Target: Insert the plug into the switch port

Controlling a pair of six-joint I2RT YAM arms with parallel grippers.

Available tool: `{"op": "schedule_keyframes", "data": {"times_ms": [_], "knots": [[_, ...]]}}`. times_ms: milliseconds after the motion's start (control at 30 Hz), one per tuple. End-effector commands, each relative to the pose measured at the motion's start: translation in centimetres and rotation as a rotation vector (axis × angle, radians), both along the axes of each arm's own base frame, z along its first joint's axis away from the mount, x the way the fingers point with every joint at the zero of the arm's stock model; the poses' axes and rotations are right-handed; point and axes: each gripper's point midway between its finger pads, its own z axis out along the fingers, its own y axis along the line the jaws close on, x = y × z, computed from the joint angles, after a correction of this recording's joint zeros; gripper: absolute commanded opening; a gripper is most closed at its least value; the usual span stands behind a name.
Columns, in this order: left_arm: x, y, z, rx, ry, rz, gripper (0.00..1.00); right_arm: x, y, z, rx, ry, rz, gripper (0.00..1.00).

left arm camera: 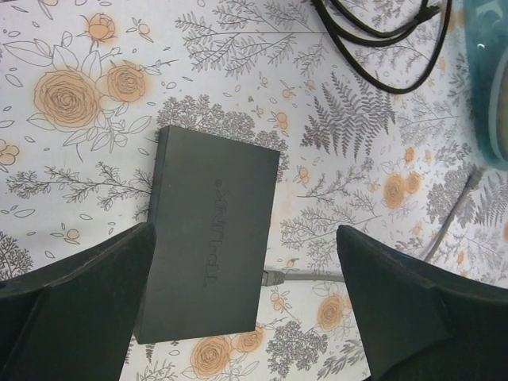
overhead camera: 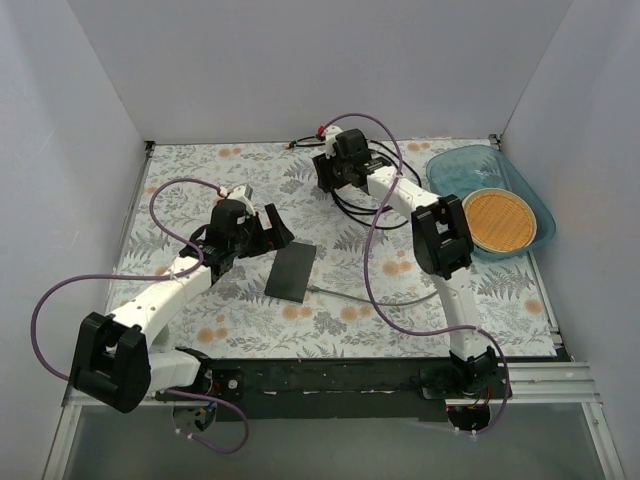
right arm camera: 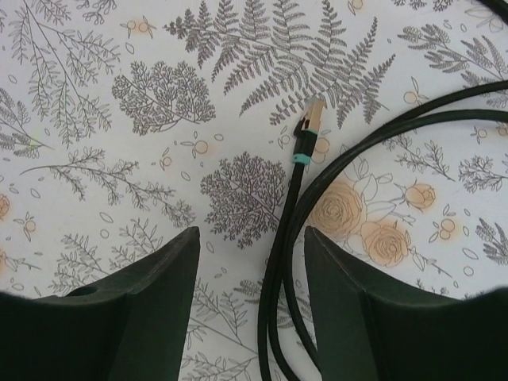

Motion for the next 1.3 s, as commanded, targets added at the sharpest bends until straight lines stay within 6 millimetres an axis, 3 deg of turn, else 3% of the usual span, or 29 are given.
{"op": "schedule_keyframes", "data": {"times_ms": [0,100,167,200,233,433,500,533,733,933,1067,1167,1200,1233,1267], "knots": [[-0.6,-0.6,2.5,-0.049,-0.074,-0.054,0.98,1.9,1.6,2.0,0.040,-0.056,0.022,0.62],[-0.8,-0.8,2.3,-0.048,-0.069,-0.071,0.98,2.8,2.3,2.1,0.060,-0.085,0.027,0.62],[-0.9,-0.9,1.9,-0.049,-0.063,-0.079,0.98,3.3,2.4,1.0,0.053,-0.075,0.022,0.61],[-1.0,-0.9,1.8,-0.049,-0.058,-0.081,0.98,3.8,2.7,1.6,0.062,-0.091,0.022,0.61],[-1.1,-1.0,1.8,-0.052,-0.060,-0.085,0.98,4.0,2.8,0.5,0.052,-0.076,0.023,0.61],[-1.3,-0.9,1.5,-0.047,-0.063,-0.093,0.98,4.8,2.5,-1.9,0.041,-0.049,0.002,0.61],[-1.4,-0.9,1.5,-0.046,-0.064,-0.093,0.98,4.9,2.1,-3.3,0.026,-0.020,-0.014,0.60],[-1.3,-0.9,1.5,-0.047,-0.063,-0.095,0.98,5.6,2.0,-2.6,0.031,-0.034,-0.031,0.60],[-1.4,-1.2,1.5,-0.050,-0.062,-0.111,0.98,5.6,-0.4,-5.2,-0.001,0.047,-0.099,0.53],[-1.4,-1.3,1.6,-0.054,-0.060,-0.115,0.98,3.8,-1.7,-7.8,-0.073,0.135,-0.107,0.37],[-1.4,-1.2,1.7,-0.054,-0.065,-0.115,0.98,1.7,-1.5,-9.1,-0.067,0.208,-0.062,0.02],[-1.5,-1.2,1.8,-0.057,-0.069,-0.115,0.98,0.0,-1.0,-8.7,-0.031,0.243,-0.005,0.01],[-1.5,-1.2,1.9,-0.060,-0.070,-0.112,0.98,-0.1,-0.7,-7.0,-0.007,0.223,0.012,0.01],[-1.6,-1.2,1.8,-0.061,-0.068,-0.113,0.98,-1.5,-0.6,-7.7,0.004,0.261,0.040,0.01],[-1.6,-1.2,1.9,-0.061,-0.070,-0.111,0.98,-1.6,-0.3,-6.8,0.028,0.243,0.055,0.01]]}}
